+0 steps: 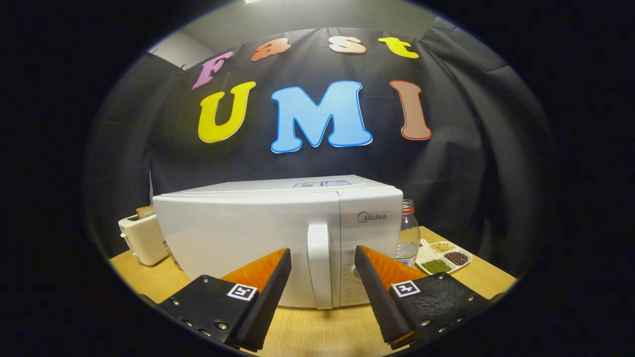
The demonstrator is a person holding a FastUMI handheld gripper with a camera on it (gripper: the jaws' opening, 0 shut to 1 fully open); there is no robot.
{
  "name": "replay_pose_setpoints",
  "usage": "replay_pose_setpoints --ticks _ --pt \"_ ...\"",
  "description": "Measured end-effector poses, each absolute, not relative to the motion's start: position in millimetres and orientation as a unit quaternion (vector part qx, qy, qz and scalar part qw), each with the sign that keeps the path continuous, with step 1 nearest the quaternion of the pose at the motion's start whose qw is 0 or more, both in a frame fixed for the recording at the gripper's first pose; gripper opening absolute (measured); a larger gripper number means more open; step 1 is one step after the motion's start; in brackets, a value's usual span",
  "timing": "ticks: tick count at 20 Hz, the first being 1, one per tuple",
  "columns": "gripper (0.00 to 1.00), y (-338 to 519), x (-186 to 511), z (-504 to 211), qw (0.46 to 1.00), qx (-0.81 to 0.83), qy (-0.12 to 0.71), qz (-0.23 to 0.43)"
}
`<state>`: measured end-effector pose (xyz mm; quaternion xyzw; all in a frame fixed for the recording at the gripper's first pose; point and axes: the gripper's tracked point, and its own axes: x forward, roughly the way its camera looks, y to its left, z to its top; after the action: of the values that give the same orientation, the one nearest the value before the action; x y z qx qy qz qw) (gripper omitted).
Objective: Open the microwave, put the food inside, and close the microwave door.
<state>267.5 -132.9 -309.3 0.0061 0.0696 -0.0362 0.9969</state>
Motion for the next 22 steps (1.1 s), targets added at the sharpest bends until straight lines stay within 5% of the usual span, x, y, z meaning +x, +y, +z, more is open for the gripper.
replay_pose_setpoints --ticks 2,5,7,10,11,22 --pt "0.62 -133.9 277.3 -316.1 0.996 -0.004 0.075 -0.044" --pt "0.62 -135.6 288.3 -325.7 0.994 -0.003 0.093 -0.053" --pt "0.34 -128.4 282.1 -333.2 0.993 -0.004 0.108 -0.049" --pt "0.27 -131.7 282.7 -330.0 0.993 -0.004 0.112 -0.040" --pt "0.17 -132.0 284.3 -330.5 0.993 0.002 0.116 -0.034" --pt "0.17 -130.2 272.5 -331.1 0.991 0.039 0.128 -0.026"
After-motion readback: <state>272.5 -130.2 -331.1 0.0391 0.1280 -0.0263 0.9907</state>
